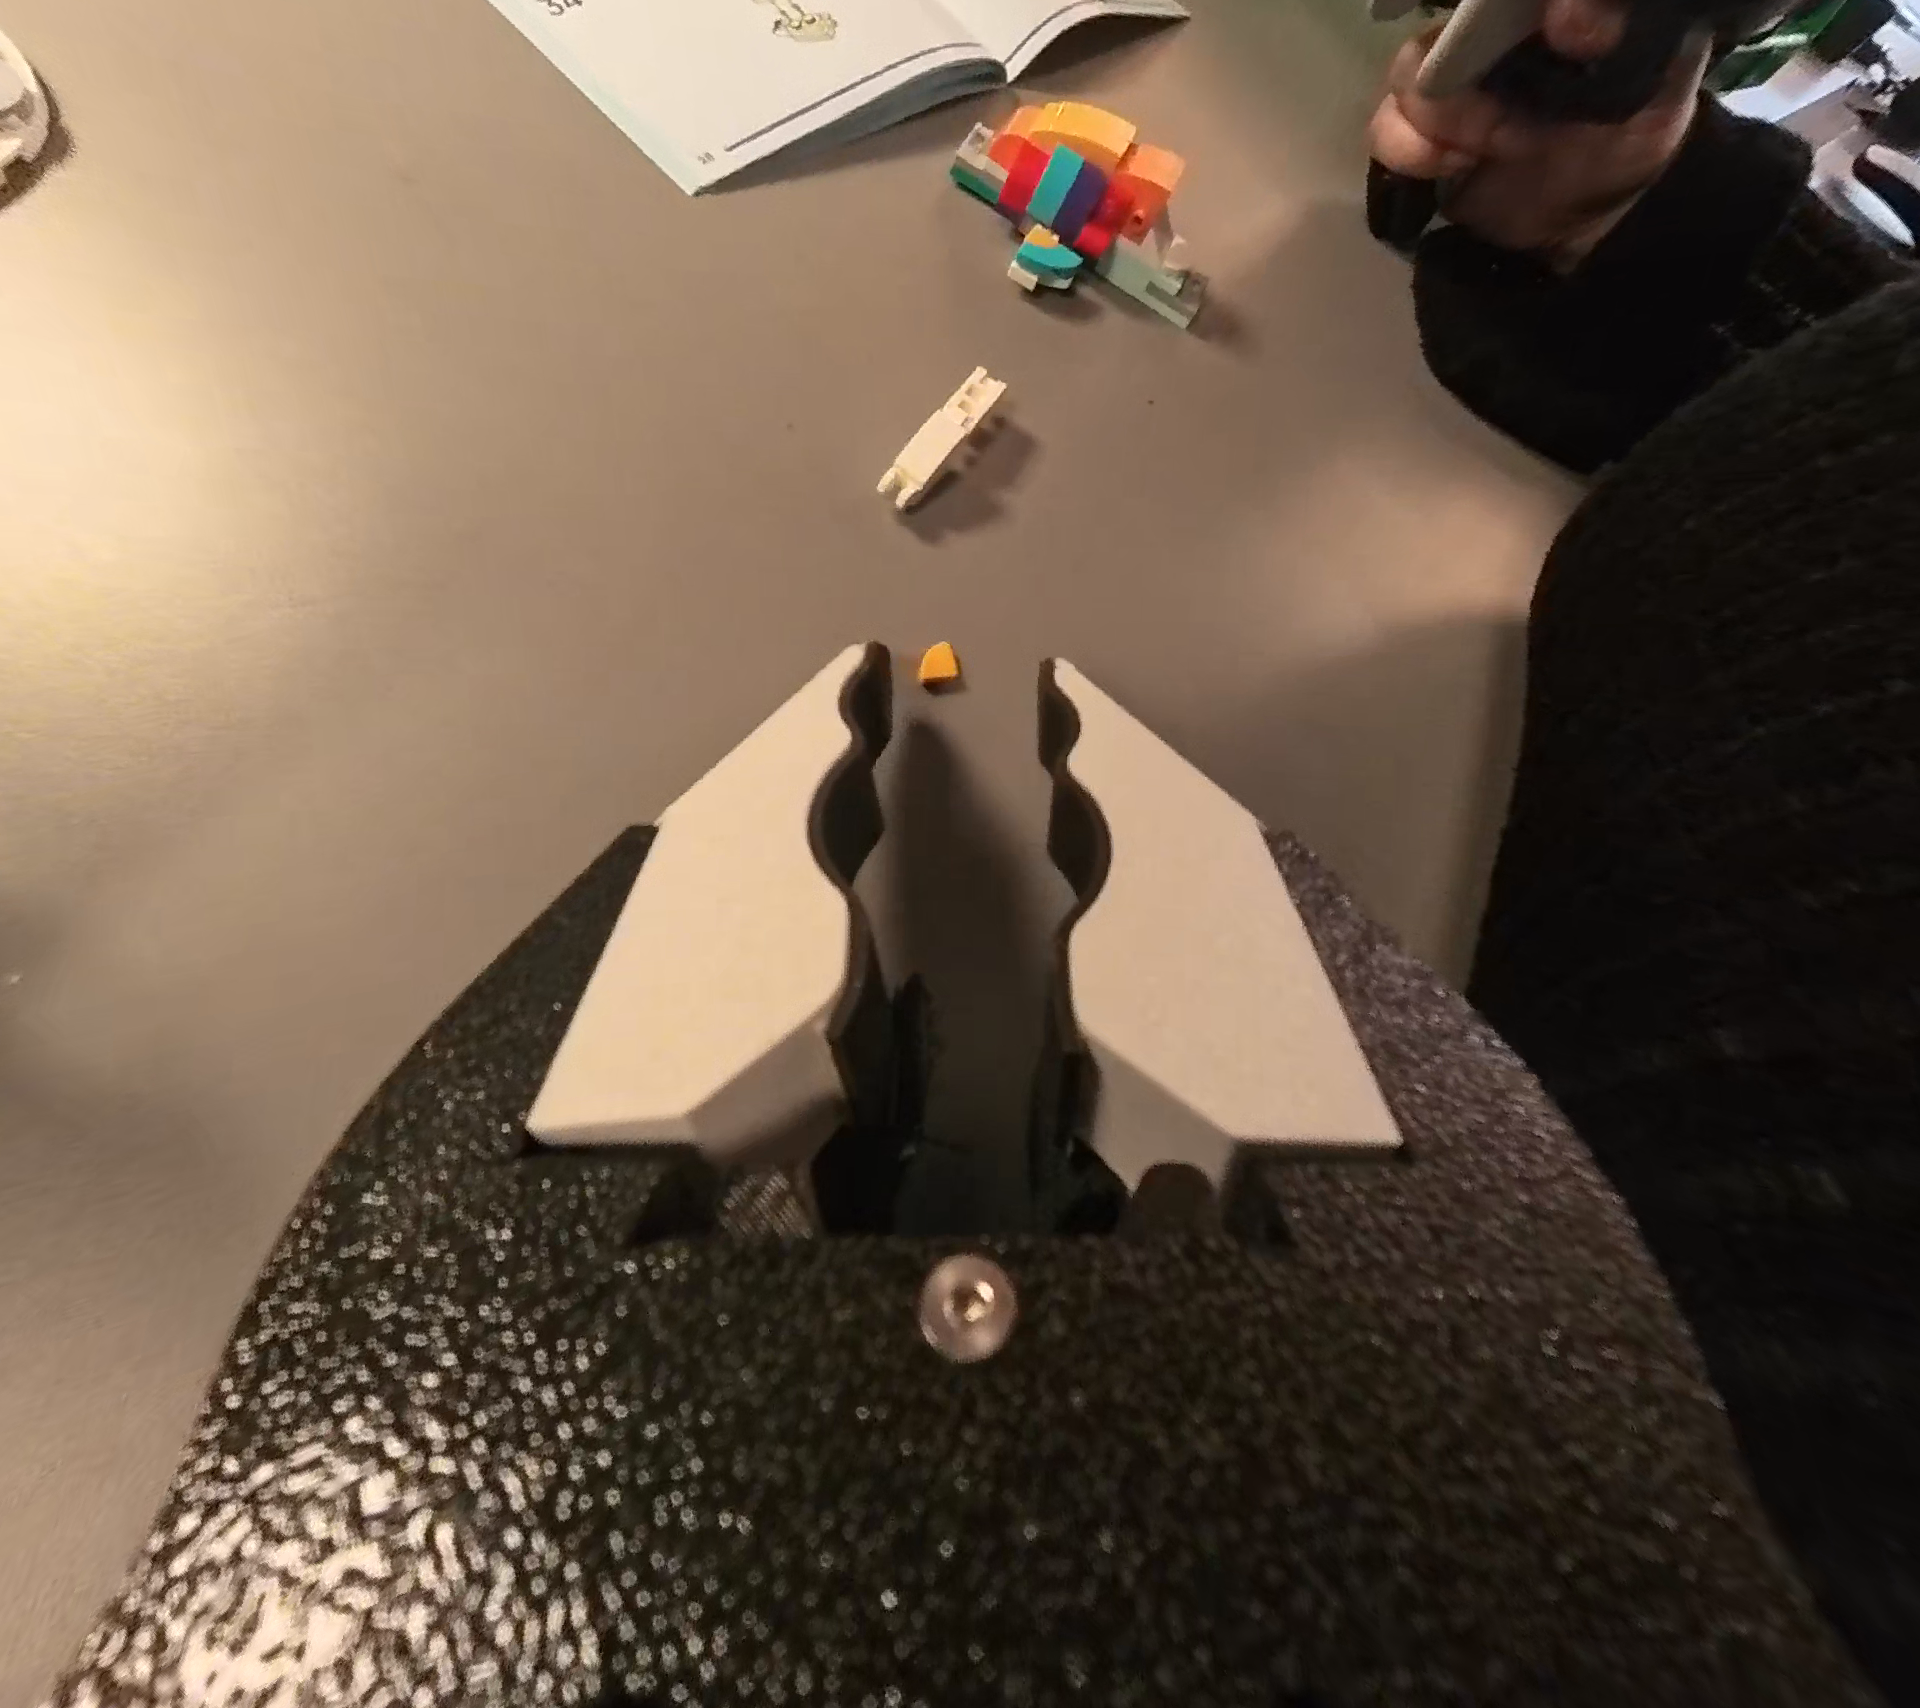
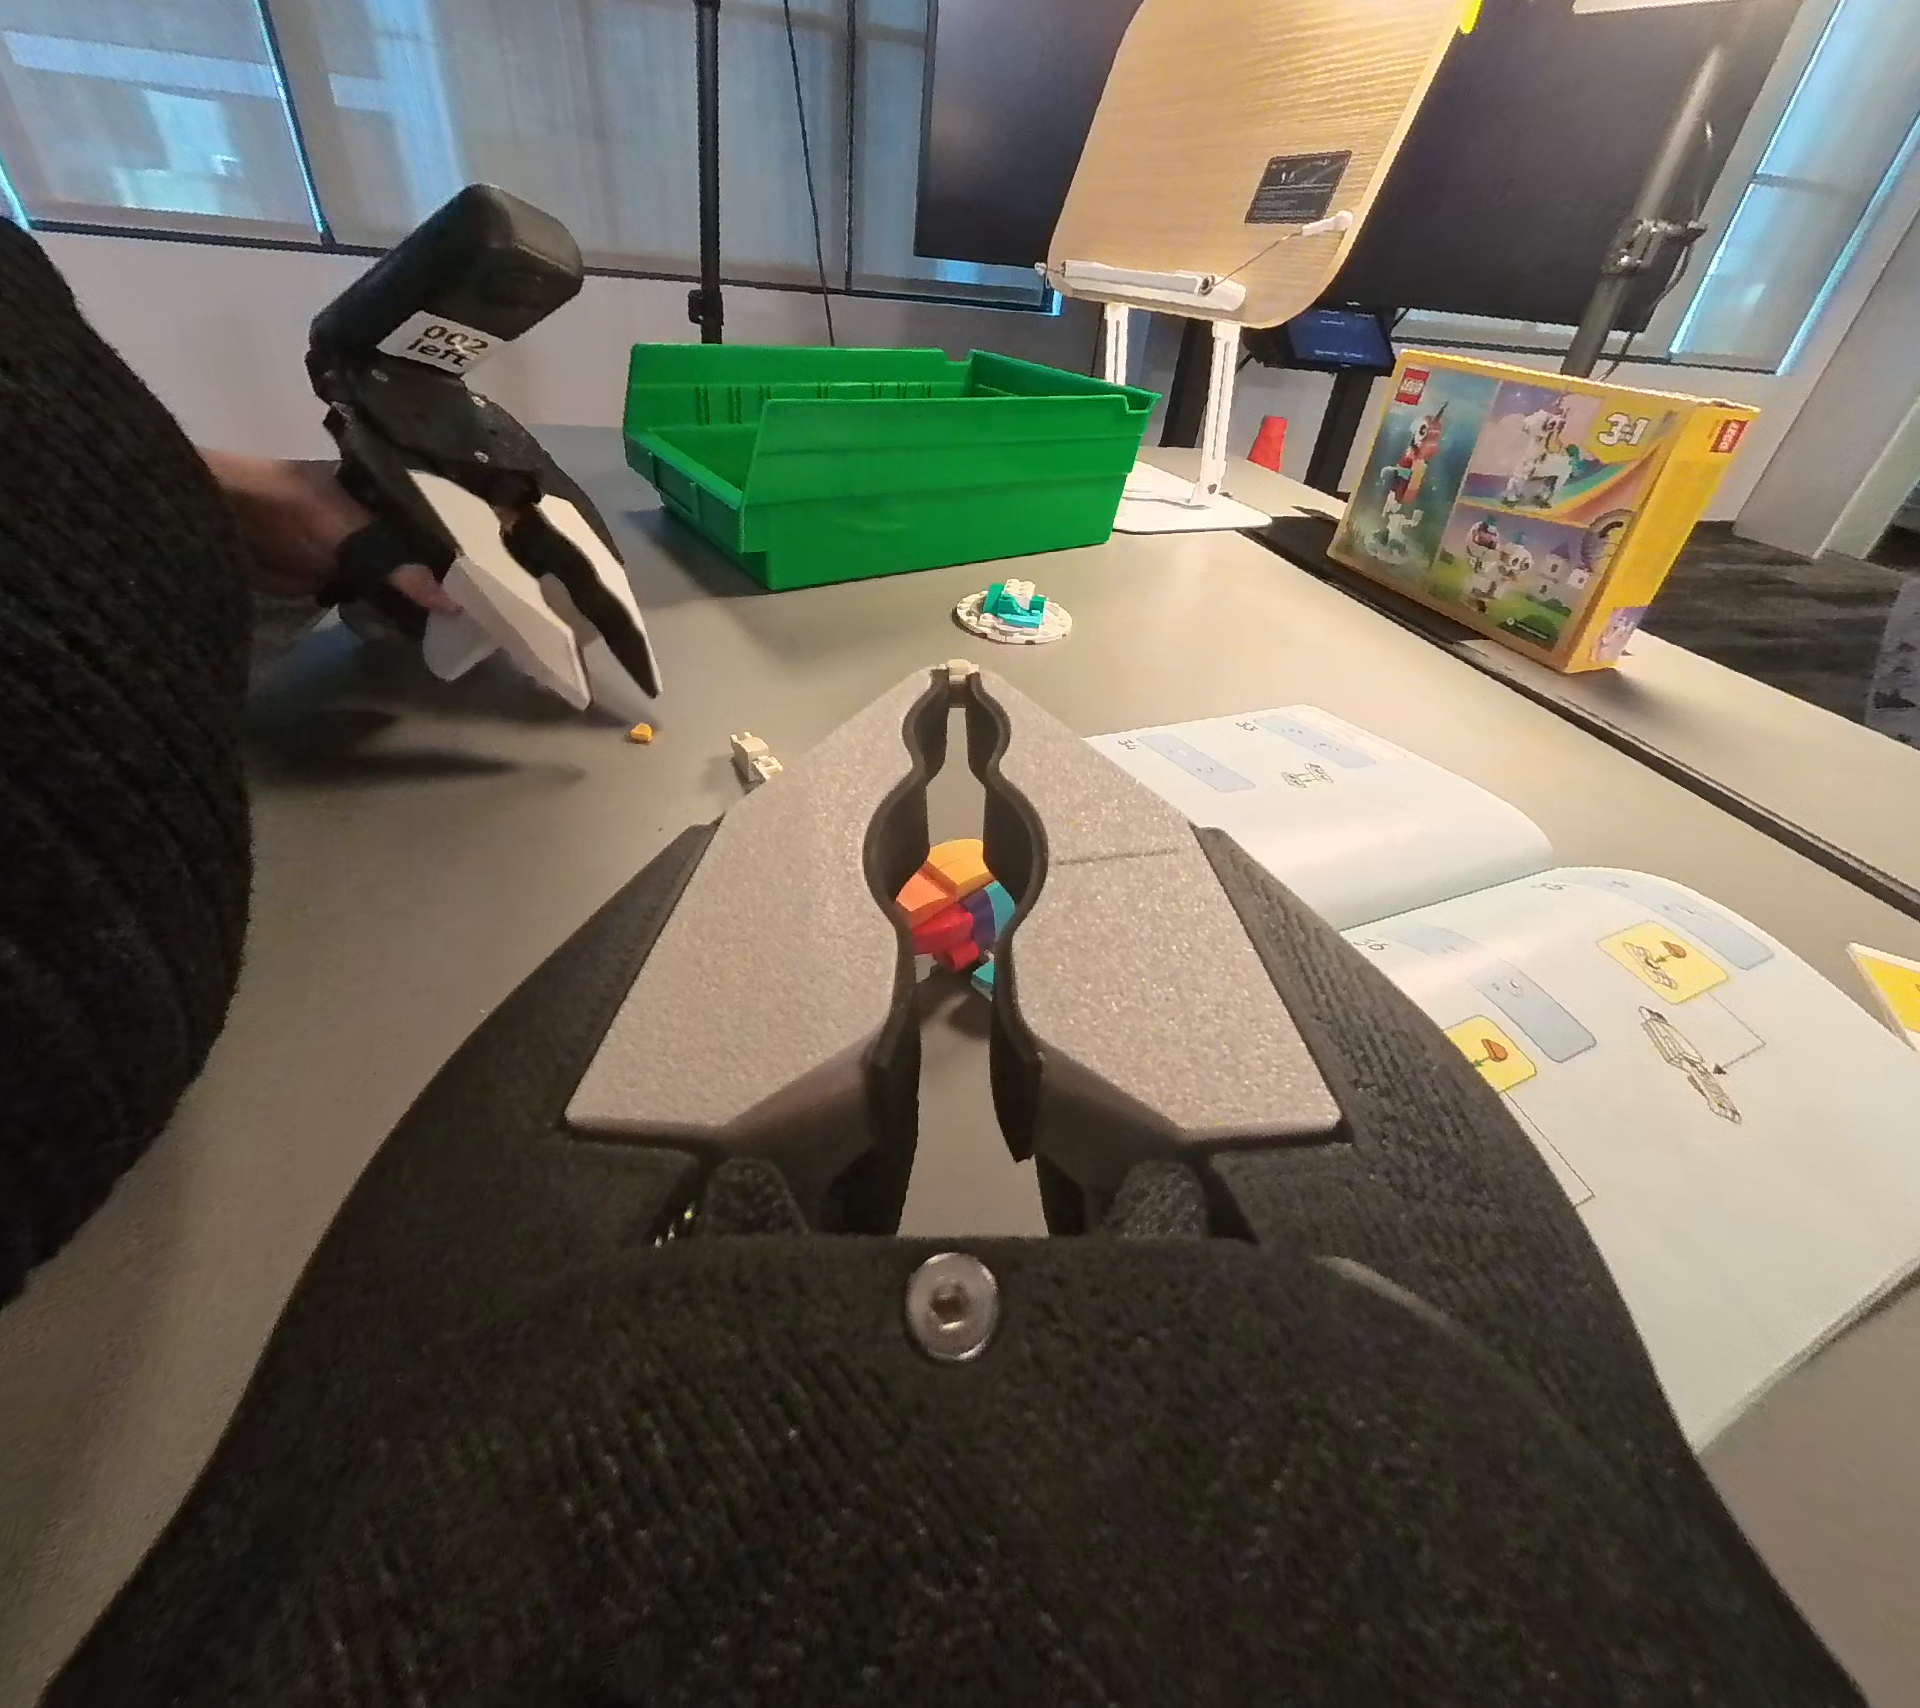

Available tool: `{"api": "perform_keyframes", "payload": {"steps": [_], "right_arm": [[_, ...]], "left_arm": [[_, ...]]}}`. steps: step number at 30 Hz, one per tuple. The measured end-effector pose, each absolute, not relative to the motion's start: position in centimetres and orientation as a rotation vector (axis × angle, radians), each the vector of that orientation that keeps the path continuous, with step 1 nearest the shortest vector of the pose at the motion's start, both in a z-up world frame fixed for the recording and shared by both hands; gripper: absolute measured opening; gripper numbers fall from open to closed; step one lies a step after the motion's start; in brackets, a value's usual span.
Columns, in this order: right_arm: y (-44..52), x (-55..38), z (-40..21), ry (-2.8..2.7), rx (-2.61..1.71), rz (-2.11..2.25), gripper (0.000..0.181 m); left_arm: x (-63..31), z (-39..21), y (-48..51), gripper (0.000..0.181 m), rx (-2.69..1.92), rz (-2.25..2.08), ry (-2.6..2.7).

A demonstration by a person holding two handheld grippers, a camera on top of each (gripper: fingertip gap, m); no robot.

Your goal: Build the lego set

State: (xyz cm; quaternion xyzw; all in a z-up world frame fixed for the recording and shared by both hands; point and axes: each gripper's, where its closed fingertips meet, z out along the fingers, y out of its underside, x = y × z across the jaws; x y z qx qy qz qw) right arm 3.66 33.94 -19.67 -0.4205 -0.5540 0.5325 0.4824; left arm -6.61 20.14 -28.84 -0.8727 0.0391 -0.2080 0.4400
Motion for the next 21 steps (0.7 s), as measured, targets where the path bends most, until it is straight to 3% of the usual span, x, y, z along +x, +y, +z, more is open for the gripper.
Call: {"api": "perform_keyframes", "payload": {"steps": [10, 21], "right_arm": [[33.8, 3.6, -19.7, -1.362, -1.019, 1.296, 0.0], [33.8, 3.6, -19.8, -1.364, -1.022, 1.295, 0.0]], "left_arm": [[-8.1, -29.7, 20.2, 0.017, -2.225, -0.297, 0.14], [-7.3, -29.8, 19.4, 0.023, -2.245, -0.387, 0.188]]}}
